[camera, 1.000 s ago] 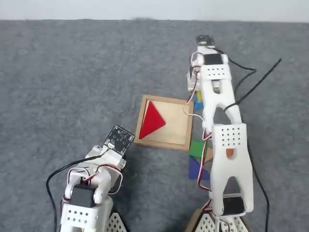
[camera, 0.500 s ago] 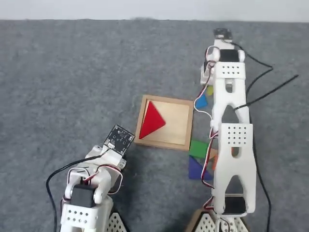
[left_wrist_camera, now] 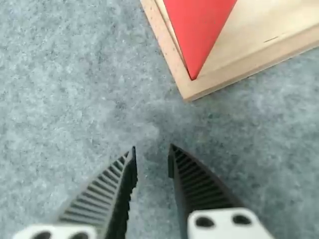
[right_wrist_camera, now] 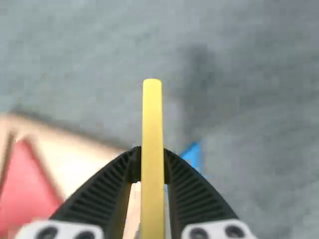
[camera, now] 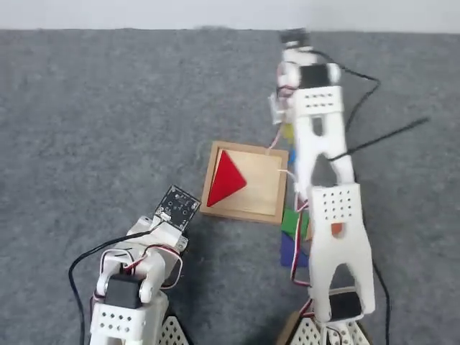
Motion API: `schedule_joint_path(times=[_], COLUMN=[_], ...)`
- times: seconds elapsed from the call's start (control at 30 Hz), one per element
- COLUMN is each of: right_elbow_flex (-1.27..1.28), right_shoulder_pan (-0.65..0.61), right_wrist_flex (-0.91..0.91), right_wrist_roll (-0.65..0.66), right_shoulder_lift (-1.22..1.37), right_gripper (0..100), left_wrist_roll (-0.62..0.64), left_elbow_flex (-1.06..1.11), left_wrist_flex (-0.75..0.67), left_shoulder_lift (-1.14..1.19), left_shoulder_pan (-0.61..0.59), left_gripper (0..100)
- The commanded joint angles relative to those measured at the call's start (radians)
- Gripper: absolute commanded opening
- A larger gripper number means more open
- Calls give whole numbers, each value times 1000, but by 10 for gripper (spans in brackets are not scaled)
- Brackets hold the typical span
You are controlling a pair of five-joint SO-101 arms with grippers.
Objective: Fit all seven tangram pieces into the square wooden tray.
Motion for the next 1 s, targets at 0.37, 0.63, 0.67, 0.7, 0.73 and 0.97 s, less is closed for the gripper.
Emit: schedule_joint_path(times=[0.37,0.63,0.67,0.7,0.73,0.97], right_elbow_flex=[695,836,838,838,836,835], right_shoulder_pan=[-260,-278,-280,-280,-280,-286], right_wrist_flex=[-27,-259,-283,-306,-328,-381], right_wrist_roll=[138,-43,-55,-69,-72,-66], right_shoulder_lift=[-544,-507,-496,-486,-475,-401], right_gripper=[7,7,7,7,7,32], left_wrist_roll=[-9,-9,-9,-9,-9,-9], left_elbow_flex=[-12,-12,-12,-12,-12,-12], left_wrist_flex=[-2,-2,-2,-2,-2,-2], left_shoulder_lift=[-11,-11,-11,-11,-11,-11], left_shoulder_pan=[-6,-6,-6,-6,-6,-6], left_gripper=[98,98,98,98,98,98])
